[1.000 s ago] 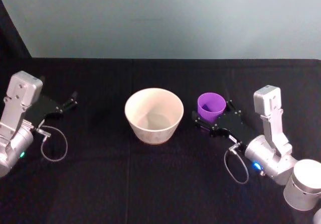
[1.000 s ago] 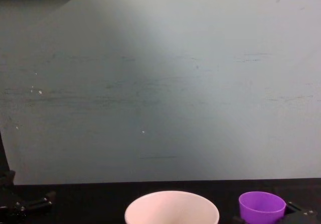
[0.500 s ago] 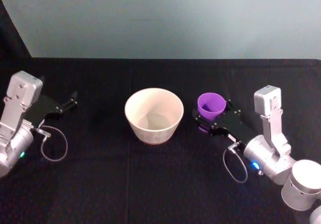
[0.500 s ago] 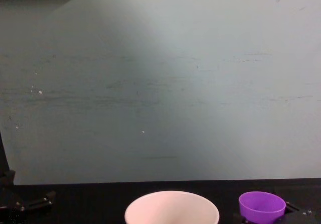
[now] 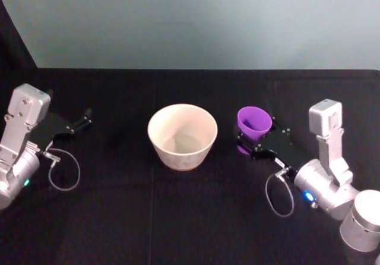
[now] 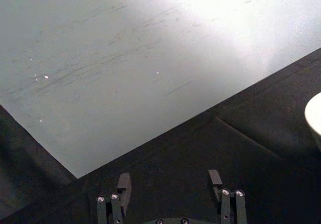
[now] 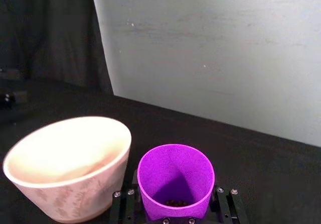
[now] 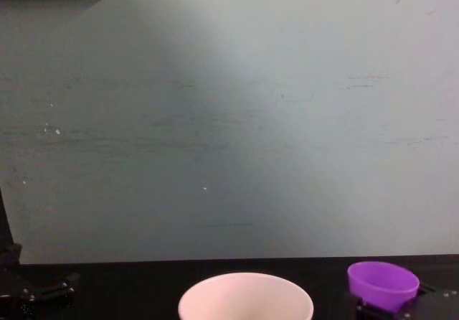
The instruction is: Pick up the cup and pour the mung beans from the cup into the bowl.
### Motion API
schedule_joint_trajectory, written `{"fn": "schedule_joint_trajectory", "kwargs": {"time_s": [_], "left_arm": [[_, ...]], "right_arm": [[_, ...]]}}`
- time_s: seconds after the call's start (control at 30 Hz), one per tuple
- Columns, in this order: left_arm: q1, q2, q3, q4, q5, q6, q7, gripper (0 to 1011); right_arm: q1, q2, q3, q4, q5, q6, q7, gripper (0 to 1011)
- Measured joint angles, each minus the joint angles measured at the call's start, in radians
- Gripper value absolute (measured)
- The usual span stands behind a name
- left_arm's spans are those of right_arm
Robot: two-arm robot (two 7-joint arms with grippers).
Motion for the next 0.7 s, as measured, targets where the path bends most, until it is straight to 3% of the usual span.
{"fn": "schedule_joint_trajectory", "kwargs": {"time_s": [0.47, 0.7], "left_arm": [[0.0, 0.0, 0.0, 0.0, 0.0, 0.0, 0.0, 1000], [0.0, 0.0, 0.0, 0.0, 0.0, 0.0, 0.0, 1000]], "right_arm": [[-0.013, 0.054, 0.021, -0.212, 0.031, 0.157, 0.008, 730], [-0.001, 0.077, 0.02, -0.277, 0.047, 0.212, 0.007, 730]]}}
